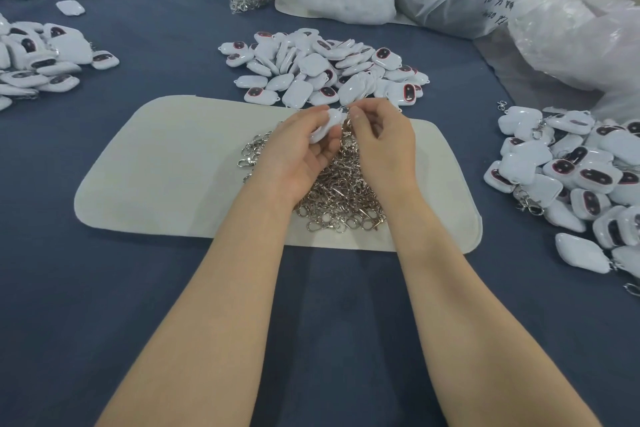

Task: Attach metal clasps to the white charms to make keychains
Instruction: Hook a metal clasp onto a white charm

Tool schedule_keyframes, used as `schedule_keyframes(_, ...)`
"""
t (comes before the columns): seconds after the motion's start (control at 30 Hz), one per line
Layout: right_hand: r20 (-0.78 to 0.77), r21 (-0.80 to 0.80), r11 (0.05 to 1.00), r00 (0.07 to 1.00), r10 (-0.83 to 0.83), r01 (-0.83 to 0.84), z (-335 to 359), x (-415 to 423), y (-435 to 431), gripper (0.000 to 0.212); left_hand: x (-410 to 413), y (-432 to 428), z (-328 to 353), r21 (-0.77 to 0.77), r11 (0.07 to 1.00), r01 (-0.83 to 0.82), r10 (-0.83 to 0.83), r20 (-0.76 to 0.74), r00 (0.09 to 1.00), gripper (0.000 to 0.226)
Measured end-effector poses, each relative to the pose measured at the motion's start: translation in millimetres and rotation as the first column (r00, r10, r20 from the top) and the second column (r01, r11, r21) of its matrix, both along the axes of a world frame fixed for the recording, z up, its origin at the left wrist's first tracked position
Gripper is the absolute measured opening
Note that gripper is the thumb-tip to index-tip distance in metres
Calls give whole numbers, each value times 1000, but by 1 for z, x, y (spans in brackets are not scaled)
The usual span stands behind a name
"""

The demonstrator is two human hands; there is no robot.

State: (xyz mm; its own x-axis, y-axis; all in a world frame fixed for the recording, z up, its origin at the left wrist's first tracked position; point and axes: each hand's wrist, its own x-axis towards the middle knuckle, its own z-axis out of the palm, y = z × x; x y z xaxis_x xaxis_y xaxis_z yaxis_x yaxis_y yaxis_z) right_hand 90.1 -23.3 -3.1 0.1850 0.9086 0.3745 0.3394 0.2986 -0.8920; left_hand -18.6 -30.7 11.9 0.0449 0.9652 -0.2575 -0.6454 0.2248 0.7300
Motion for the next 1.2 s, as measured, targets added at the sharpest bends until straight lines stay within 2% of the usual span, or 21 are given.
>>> schedule_keyframes(0.17, 43, -18, 999, 998, 43, -42, -1, -2, -1, 17, -1, -1, 1, -38, 998, 48, -43, 117, 992, 11)
schedule_keyframes(0.3, 33, 18, 1000, 999, 10, -11, 1, -2, -2, 17, -3, 0, 1, -68, 995, 79, -63, 204, 977, 11)
schedule_keyframes(0.5, -41, 40, 999, 999, -17, 19, 4, -4, -4, 16, -2, 0, 1, -63, 992, 112, -100, 163, 982, 10)
schedule_keyframes(0.6, -1, 57, 998, 999, -41, 41, 4, -5, -5, 11, -1, 0, 0, -64, 994, 89, -84, 78, 993, 10)
schedule_keyframes(0.73, 219, 129, 990, 972, -89, 62, 1, -4, -5, 10, 2, 2, -3, 16, 996, -83, 84, -179, 980, 5)
schedule_keyframes(0.8, 294, 133, 989, 951, -96, 59, 1, -3, -4, 10, 3, 2, -6, 175, 970, -168, 230, -444, 866, 15)
schedule_keyframes(0.87, 360, 126, 990, 928, -98, 56, 1, 0, -3, 12, 6, -2, -7, 399, 907, -133, 379, -638, 670, 20)
schedule_keyframes(0.97, 442, 89, 995, 893, -87, 53, -1, 3, 0, 16, 7, -5, -10, 558, 830, 17, 493, -748, 444, 18)
schedule_keyframes(1.03, 454, 39, 998, 889, -67, 56, -2, 2, 0, 19, 6, -5, -12, 583, 810, 71, 519, -767, 376, 19)
schedule_keyframes(1.1, 406, 11, 999, 913, -44, 43, -1, 0, -1, 17, 6, -5, -12, 589, 806, 50, 529, -756, 386, 20)
schedule_keyframes(1.13, 375, -1, 1000, 926, -29, 31, -1, -1, -1, 16, 7, -5, -11, 579, 816, 8, 521, -741, 424, 20)
schedule_keyframes(1.2, 335, -23, 1000, 942, -8, 17, -1, -2, -1, 14, 8, -3, -8, 481, 870, -106, 446, -679, 584, 17)
